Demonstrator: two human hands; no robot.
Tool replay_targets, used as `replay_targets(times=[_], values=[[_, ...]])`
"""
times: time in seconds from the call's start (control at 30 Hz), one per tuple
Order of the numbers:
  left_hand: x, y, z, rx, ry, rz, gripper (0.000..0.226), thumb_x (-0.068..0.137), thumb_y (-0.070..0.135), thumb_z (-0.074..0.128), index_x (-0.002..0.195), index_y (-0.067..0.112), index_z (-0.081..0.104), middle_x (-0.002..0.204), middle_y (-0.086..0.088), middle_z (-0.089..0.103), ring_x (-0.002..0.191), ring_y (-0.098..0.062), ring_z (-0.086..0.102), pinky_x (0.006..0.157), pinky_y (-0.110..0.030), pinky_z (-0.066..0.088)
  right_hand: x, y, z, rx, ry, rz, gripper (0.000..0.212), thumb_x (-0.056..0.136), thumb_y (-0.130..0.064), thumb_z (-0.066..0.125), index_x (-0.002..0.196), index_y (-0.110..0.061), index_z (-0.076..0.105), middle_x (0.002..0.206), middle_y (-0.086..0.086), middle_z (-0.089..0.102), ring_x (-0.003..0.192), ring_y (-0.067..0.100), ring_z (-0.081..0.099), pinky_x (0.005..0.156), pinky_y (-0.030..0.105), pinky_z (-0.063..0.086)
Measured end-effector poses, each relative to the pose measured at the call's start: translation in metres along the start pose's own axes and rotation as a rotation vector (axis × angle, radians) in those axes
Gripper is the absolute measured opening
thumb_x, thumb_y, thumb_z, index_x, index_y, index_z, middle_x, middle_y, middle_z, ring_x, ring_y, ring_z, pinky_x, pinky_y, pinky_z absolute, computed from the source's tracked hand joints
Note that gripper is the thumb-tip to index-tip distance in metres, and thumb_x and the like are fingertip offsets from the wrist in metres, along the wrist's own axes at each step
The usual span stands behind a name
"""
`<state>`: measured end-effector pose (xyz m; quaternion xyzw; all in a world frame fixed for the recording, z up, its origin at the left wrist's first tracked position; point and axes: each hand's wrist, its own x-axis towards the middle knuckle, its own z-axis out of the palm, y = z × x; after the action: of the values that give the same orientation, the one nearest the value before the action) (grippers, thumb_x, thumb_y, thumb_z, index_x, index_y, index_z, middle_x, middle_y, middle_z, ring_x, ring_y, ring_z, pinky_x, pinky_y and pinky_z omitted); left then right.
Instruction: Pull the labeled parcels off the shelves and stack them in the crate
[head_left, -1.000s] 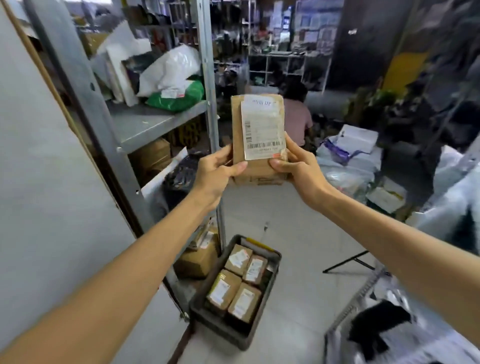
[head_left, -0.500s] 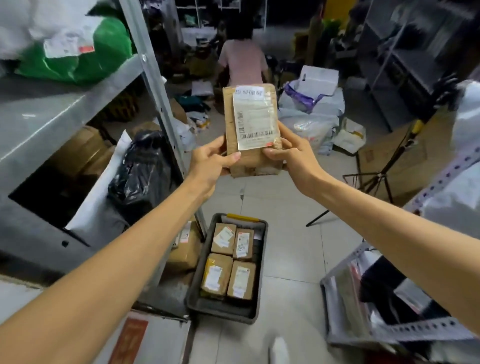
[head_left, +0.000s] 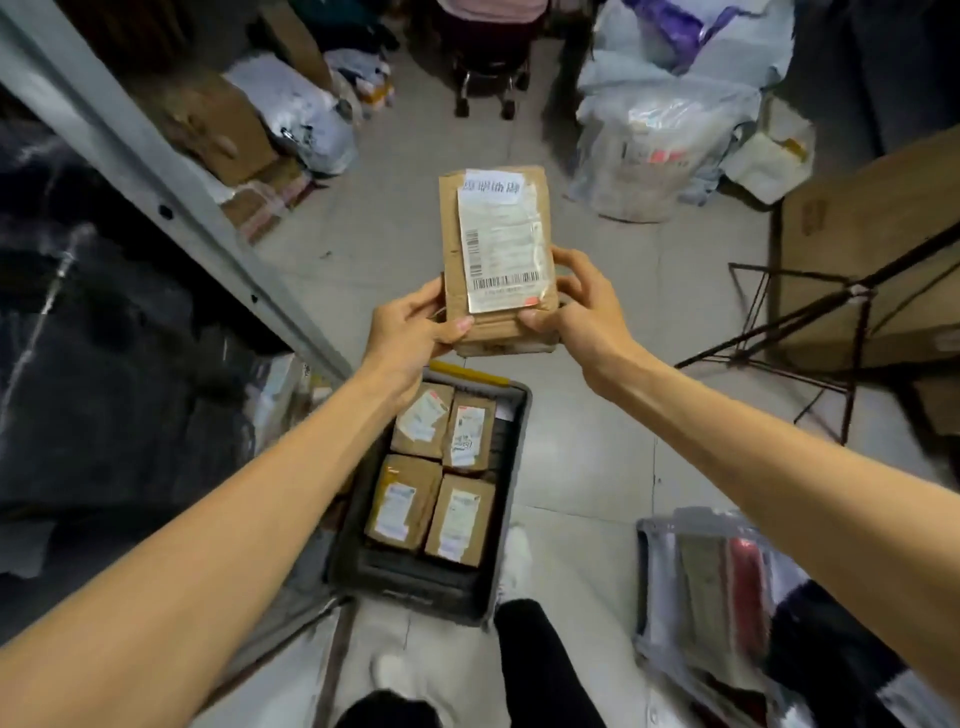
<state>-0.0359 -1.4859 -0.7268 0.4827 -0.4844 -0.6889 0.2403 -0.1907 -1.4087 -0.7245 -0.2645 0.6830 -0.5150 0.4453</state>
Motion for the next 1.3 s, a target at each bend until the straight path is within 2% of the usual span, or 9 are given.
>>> replay_targets(times=[0.1,0.23,0.47,0.6,0.8,0.9,0.97,1.17,1.3], values=[[0.036,-0.050,-0.013,-0.010,0.018,-0.097,0.060,0.084,-0.015,0.059,0.138,0.009,0.050,0.128,-0.005,0.063,0.116,-0.016,0.061,0.096,-0.036,0.053,0.031,0.055,0.011,-0.012,-0.025,0.097,0.066,0.076,0.009,0.066,0.132,-0.019,0.044,0.123,0.006,0.060,0.114,0.022,0.059,0.073,0.026,0.056],[0.066,-0.110,-0.032,0.014,0.056,-0.204,0.061,0.084,-0.015,0.060,0.136,0.014,0.050,0.128,0.001,0.062,0.118,-0.016,0.060,0.098,-0.039,0.052,0.052,0.121,0.033,0.004,-0.015,0.201,0.068,0.074,0.015,0.065,0.131,-0.016,0.044,0.125,0.007,0.058,0.111,0.020,0.058,0.061,0.018,0.054],[0.103,-0.193,-0.068,0.083,0.066,-0.294,0.066,0.081,-0.017,0.062,0.138,0.012,0.050,0.131,-0.002,0.061,0.116,-0.011,0.060,0.098,-0.033,0.052,0.077,0.226,0.070,0.009,0.013,0.294,0.062,0.072,0.015,0.070,0.116,-0.022,0.047,0.121,0.003,0.061,0.115,0.020,0.057,0.089,0.038,0.056],[0.131,-0.239,-0.086,0.198,0.071,-0.318,0.068,0.080,-0.017,0.063,0.140,0.011,0.048,0.138,-0.003,0.056,0.123,-0.011,0.055,0.104,-0.033,0.046,0.100,0.278,0.091,0.038,0.003,0.354,0.068,0.071,0.017,0.069,0.123,-0.021,0.046,0.123,0.004,0.060,0.117,0.021,0.058,0.088,0.044,0.057],[0.185,-0.316,-0.107,0.294,0.077,-0.390,0.064,0.088,-0.009,0.060,0.142,0.021,0.045,0.136,0.004,0.058,0.123,-0.010,0.054,0.106,-0.040,0.045,0.146,0.363,0.126,0.023,0.013,0.413,0.071,0.072,0.015,0.069,0.129,-0.021,0.045,0.127,0.002,0.055,0.120,0.019,0.053,0.083,0.034,0.058],[0.213,-0.357,-0.120,0.320,0.119,-0.412,0.062,0.089,-0.009,0.057,0.142,0.022,0.045,0.135,0.004,0.058,0.124,-0.012,0.054,0.106,-0.040,0.045,0.172,0.409,0.143,0.026,0.007,0.426,0.073,0.072,0.014,0.069,0.130,-0.022,0.045,0.122,-0.004,0.054,0.120,0.017,0.052,0.087,0.040,0.058],[0.231,-0.383,-0.129,0.370,0.116,-0.400,0.061,0.091,-0.009,0.054,0.143,0.022,0.044,0.135,0.003,0.059,0.124,-0.013,0.054,0.106,-0.040,0.045,0.190,0.437,0.155,0.013,0.003,0.442,0.073,0.072,0.016,0.068,0.132,-0.018,0.045,0.110,-0.011,0.058,0.116,0.014,0.052,0.091,0.042,0.055],[0.278,-0.439,-0.157,0.608,0.141,-0.282,0.060,0.090,-0.008,0.056,0.139,0.026,0.050,0.131,0.001,0.060,0.127,-0.020,0.052,0.103,-0.041,0.048,0.237,0.500,0.194,0.051,-0.005,0.454,0.077,0.066,0.017,0.069,0.132,-0.016,0.047,0.120,0.005,0.061,0.112,0.020,0.057,0.094,0.052,0.052],[0.287,-0.452,-0.162,0.878,0.146,-0.117,0.050,0.089,-0.009,0.056,0.132,0.016,0.056,0.127,-0.004,0.063,0.122,-0.022,0.056,0.097,-0.027,0.049,0.252,0.515,0.212,0.066,-0.020,0.459,0.071,0.069,0.022,0.068,0.121,-0.020,0.043,0.103,-0.004,0.059,0.112,0.027,0.059,0.086,0.046,0.057]])
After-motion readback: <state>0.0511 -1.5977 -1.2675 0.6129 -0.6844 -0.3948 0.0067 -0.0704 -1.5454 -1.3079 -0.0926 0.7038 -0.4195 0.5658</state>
